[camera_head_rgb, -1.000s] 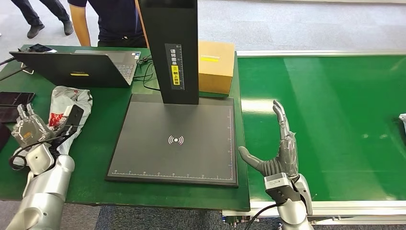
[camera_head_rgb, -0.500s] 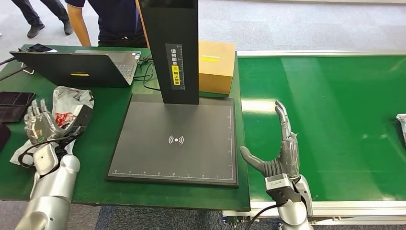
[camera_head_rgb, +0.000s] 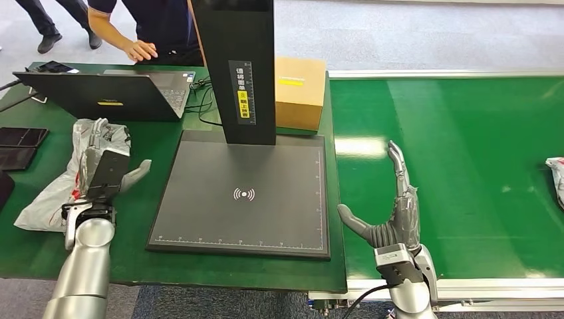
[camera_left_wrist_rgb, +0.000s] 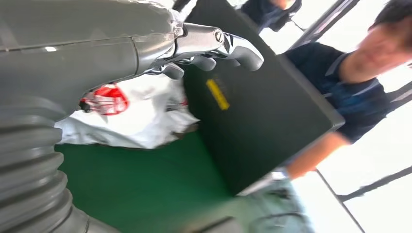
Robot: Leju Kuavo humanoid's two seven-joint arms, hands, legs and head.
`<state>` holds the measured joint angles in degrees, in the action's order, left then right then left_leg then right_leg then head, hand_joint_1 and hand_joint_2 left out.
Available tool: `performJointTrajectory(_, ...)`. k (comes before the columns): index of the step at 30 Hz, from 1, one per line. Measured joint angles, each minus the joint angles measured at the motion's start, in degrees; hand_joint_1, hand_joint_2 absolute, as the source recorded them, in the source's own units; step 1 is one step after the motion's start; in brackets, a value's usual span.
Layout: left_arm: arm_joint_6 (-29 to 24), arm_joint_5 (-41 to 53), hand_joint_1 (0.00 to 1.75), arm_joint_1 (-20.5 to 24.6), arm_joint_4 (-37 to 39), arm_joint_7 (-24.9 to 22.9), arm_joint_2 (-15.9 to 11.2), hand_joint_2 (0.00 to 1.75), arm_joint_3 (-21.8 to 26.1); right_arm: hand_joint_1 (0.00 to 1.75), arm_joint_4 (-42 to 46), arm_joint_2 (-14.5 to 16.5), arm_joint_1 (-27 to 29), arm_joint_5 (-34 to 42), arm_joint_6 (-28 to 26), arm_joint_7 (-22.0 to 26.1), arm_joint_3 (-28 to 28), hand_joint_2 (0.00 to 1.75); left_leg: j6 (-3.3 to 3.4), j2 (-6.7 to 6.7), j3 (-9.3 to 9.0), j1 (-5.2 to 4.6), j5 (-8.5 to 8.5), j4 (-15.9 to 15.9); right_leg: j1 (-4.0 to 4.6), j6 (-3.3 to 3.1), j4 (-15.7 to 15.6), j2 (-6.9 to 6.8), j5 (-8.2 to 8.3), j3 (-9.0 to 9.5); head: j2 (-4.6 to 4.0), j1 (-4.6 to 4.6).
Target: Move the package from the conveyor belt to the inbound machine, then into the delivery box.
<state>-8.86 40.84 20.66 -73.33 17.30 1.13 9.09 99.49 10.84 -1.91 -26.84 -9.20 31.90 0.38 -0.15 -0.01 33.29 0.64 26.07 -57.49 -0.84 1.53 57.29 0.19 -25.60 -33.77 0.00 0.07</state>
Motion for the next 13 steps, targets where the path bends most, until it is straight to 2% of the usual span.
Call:
performJointTrajectory(7,4.19,-10.16,0.00,-3.95,-8.48,8.92,1.31,1.75,-3.41,0.00,-0.29,0.02,-0.10,0.42,1.14,0.19,-0.25,1.75,0.01,-0.01,0.01,0.00,0.00,0.00,-0.04,0.00,0.00,-0.01,0.00,0.02,0.00,0.01)
performJointTrajectory(13,5.97,-13.15,0.00,-7.94,-12.60,11.96,3.08,1.75,-7.41,0.00,-1.12,0.01,-0.57,0.61,1.35,0.19,-0.25,1.75,0.01,-0.01,0.01,-0.02,0.02,0.00,-0.05,0.01,-0.01,-0.02,-0.01,0.01,0.00,-0.01)
